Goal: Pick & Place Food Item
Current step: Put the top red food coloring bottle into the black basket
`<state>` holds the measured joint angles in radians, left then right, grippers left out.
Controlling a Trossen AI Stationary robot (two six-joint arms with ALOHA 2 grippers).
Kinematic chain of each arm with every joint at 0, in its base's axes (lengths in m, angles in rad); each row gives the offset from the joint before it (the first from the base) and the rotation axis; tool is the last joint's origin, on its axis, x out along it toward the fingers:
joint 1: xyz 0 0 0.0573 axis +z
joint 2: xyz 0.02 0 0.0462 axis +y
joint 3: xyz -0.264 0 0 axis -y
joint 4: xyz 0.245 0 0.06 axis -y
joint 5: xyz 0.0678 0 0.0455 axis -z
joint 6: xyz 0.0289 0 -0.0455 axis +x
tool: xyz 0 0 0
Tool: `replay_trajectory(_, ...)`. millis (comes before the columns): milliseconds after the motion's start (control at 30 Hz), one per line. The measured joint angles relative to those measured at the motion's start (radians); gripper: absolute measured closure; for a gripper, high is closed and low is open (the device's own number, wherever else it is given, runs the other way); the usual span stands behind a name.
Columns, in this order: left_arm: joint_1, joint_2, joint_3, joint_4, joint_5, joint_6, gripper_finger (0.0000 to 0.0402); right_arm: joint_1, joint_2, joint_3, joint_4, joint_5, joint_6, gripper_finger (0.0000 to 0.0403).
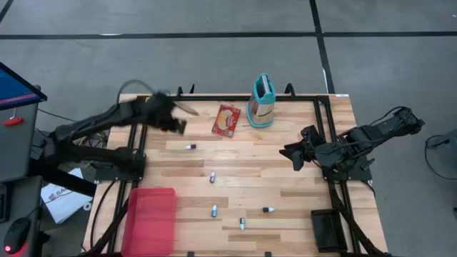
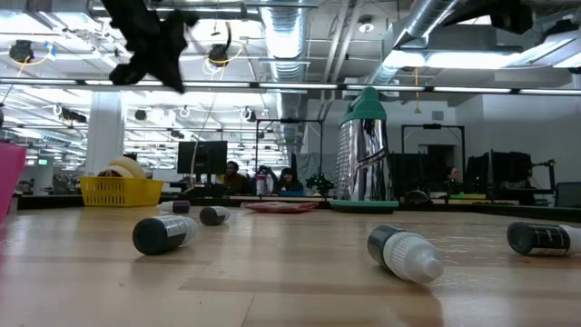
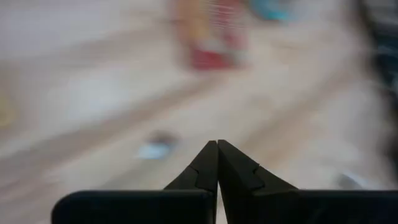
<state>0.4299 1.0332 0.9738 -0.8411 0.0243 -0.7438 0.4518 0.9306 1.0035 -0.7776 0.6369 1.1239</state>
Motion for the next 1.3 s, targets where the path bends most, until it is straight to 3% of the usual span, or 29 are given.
replay_trajectory(167,-0.314,-0.042,-0.165,0.289,-0.106,-0.032,0.0377,-0.002,0.0,0.0,0.001,0.0,-0.024,0.0223)
replay_trajectory(300,-0.423,0.046,-0.22,0.341,-0.216,0.124,0.0328,-0.003,-0.007,0.0,0.004,-0.013,-0.017,0.0219)
replay_trajectory(500,-0.365,0.236,-0.209,0.351,-0.235,0.411,0.0234,-0.003,-0.028,0.0,0.006,-0.047,0.034,0.0211)
replay_trajectory(667,-0.31,0.305,-0.147,0.411,-0.207,0.521,0.0184,0.003,-0.043,0.0,0.007,-0.057,0.08,0.0208)
replay_trajectory(800,-0.257,0.337,-0.096,0.468,-0.164,0.612,0.0175,0.002,-0.043,0.0,0.008,-0.06,0.081,0.0209)
replay_trajectory(967,-0.148,0.358,-0.054,0.271,-0.108,0.649,0.0177,-0.017,-0.043,0.0,0.008,-0.061,0.081,0.0203)
replay_trajectory(1300,-0.107,0.339,-0.051,0.12,-0.062,0.872,0.0186,-0.031,-0.043,0.0,-0.003,-0.061,0.08,0.0197)
